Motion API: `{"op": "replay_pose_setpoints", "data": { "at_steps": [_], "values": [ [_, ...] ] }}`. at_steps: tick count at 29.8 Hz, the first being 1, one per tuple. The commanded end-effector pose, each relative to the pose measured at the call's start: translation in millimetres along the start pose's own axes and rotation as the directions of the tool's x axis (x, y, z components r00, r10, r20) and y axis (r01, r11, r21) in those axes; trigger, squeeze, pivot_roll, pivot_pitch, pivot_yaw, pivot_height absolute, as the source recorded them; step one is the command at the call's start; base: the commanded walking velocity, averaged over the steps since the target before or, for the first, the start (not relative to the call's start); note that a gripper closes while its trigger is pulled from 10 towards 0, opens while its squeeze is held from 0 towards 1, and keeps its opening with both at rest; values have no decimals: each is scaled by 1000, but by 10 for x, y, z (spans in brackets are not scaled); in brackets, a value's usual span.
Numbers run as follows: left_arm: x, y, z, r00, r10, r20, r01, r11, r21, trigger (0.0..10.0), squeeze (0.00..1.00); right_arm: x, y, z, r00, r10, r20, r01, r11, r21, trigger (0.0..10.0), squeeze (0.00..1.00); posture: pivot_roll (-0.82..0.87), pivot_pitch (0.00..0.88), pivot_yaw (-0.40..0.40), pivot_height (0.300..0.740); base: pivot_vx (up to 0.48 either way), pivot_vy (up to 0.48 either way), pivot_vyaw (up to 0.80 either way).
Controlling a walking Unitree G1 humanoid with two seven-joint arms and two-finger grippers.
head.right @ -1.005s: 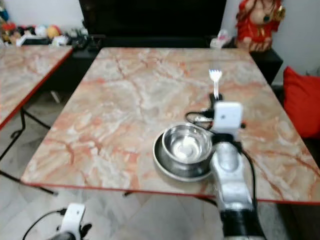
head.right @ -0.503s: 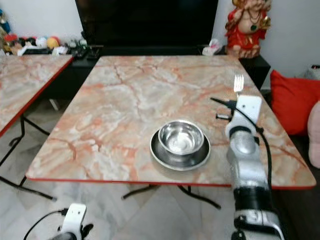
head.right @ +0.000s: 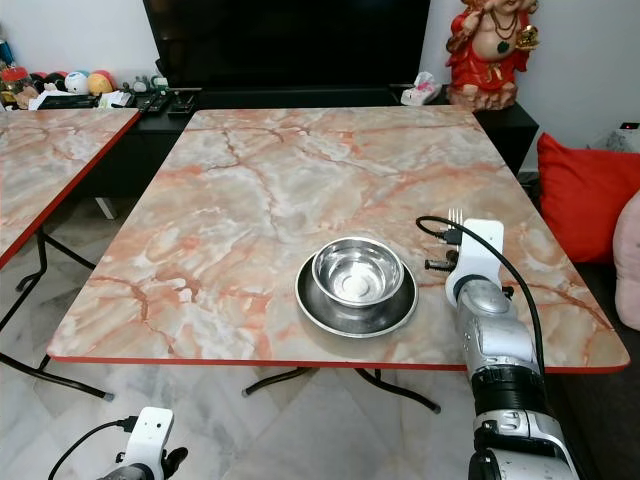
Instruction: Setting the table
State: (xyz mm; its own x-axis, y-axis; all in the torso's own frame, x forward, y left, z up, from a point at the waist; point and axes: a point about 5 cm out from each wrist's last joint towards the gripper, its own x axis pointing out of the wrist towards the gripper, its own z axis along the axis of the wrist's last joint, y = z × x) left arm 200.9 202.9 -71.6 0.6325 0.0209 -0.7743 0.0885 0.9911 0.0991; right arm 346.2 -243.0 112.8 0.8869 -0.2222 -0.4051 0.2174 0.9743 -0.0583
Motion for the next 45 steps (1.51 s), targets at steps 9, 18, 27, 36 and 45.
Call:
{"op": "replay_pose_setpoints", "data": {
  "at_steps": [9, 18, 27, 36, 45],
  "values": [
    [-11, 30, -59, 999, 0, -34, 1, 1000, 12, 10000, 0, 11, 68, -176, 997, 47, -64, -47, 999, 6, 10000, 0, -48, 6, 56, 740, 0, 0, 0],
    [-26, 56, -112, 999, 7, -45, -7, 1000, 8, 10000, 0, 65, 168, -175, 996, 84, -35, -86, 995, -55, 10000, 0, -37, 2, 51, 740, 0, 0, 0],
    [-30, 79, -115, 999, 11, -47, -11, 1000, 8, 10000, 0, 109, 177, -179, 998, 68, 3, -68, 994, -91, 10000, 0, -32, 4, 52, 740, 0, 0, 0],
    [-25, 74, -97, 999, 12, -43, -12, 1000, 11, 10000, 0, 143, 189, -192, 998, 61, 11, -60, 994, -88, 10000, 0, -25, 4, 53, 740, 0, 0, 0],
    [-23, 66, -89, 999, 10, -39, -10, 1000, 13, 10000, 0, 153, 220, -238, 997, 71, 5, -70, 993, -91, 10000, 0, -23, 6, 54, 740, 0, 0, 0]
  ]
}}
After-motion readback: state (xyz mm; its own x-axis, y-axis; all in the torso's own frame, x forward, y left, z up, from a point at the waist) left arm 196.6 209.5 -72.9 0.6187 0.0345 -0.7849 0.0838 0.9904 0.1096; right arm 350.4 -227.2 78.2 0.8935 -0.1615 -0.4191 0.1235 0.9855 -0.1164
